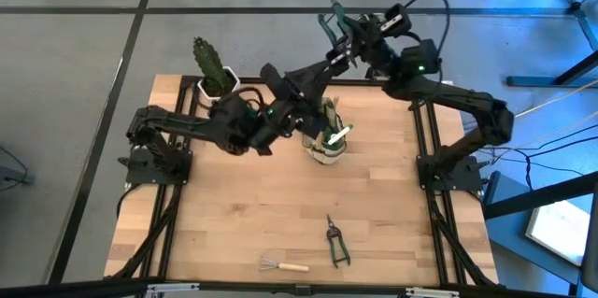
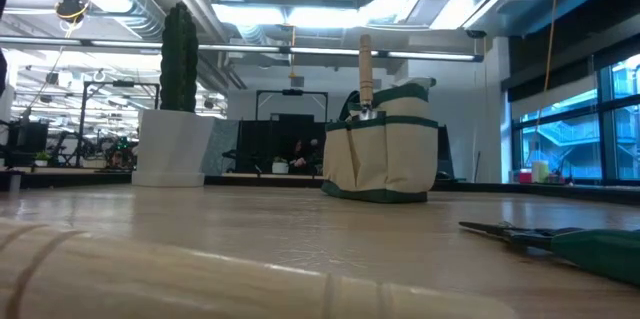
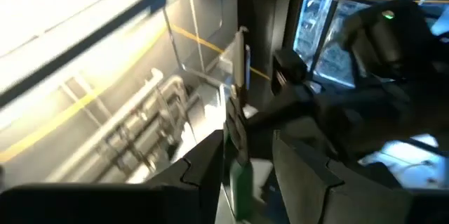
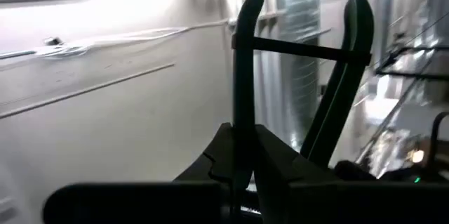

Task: Pick & Place Garden tools in Gardening bag
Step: Put the top fruit pruner into the gardening bag

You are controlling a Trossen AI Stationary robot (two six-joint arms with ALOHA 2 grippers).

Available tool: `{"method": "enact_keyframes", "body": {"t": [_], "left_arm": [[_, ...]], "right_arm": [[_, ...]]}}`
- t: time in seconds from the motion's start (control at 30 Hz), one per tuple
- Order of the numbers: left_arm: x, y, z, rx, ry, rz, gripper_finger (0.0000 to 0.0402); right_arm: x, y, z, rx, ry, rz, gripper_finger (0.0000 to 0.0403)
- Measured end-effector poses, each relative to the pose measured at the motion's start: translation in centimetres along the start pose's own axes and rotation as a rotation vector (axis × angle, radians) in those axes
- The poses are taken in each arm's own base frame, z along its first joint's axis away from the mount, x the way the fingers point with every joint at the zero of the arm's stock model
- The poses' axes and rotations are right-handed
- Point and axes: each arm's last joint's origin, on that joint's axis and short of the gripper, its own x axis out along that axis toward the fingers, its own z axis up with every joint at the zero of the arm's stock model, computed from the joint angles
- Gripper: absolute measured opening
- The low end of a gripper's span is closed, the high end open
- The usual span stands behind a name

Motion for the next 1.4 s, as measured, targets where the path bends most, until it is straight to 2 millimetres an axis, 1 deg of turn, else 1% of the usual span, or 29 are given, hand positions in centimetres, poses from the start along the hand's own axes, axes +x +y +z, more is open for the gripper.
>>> {"method": "enact_keyframes", "body": {"t": [0.07,0.13,0.27,0.4,0.57,0.77,1.0,1.1,1.4], "left_arm": [[0.5,0.3,-0.2,0.049,-0.012,-0.002,0.0118],[0.7,0.4,-0.4,0.069,-0.007,-0.007,0.0118],[1.0,0.9,-0.6,0.138,-0.003,-0.011,0.0118],[1.1,1.4,-0.4,0.2,-0.035,-0.024,0.0118],[1.3,2.5,-0.3,0.23,-0.062,-0.006,0.0118],[1.3,3.1,-0.2,0.233,-0.071,0.01,0.0118],[1.2,3.0,-0.1,0.257,-0.084,0.007,0.0118],[1.4,2.9,-0.3,0.266,-0.072,0.002,0.0118],[1.8,2.7,-0.6,0.286,-0.084,-0.004,0.0118]], "right_arm": [[0.7,-0.4,-0.1,0.04,0.044,0.03,0.0027],[1.6,-0.4,-0.5,0.056,0.094,0.044,0.0027],[3.2,0.8,-1.5,0.06,0.2,0.035,0.0027],[3.9,1.7,-1.7,0.046,0.215,0.025,0.0027],[3.9,1.7,-1.4,0.038,0.237,-0.011,0.0027],[3.8,1.5,-1.2,0.038,0.228,-0.026,0.0027],[3.3,0.6,-0.7,0.053,0.196,-0.057,0.0027],[3.3,0.3,-0.5,0.07,0.183,-0.091,0.0027],[3.4,-0.4,-0.7,0.057,0.17,-0.134,0.0027]]}}
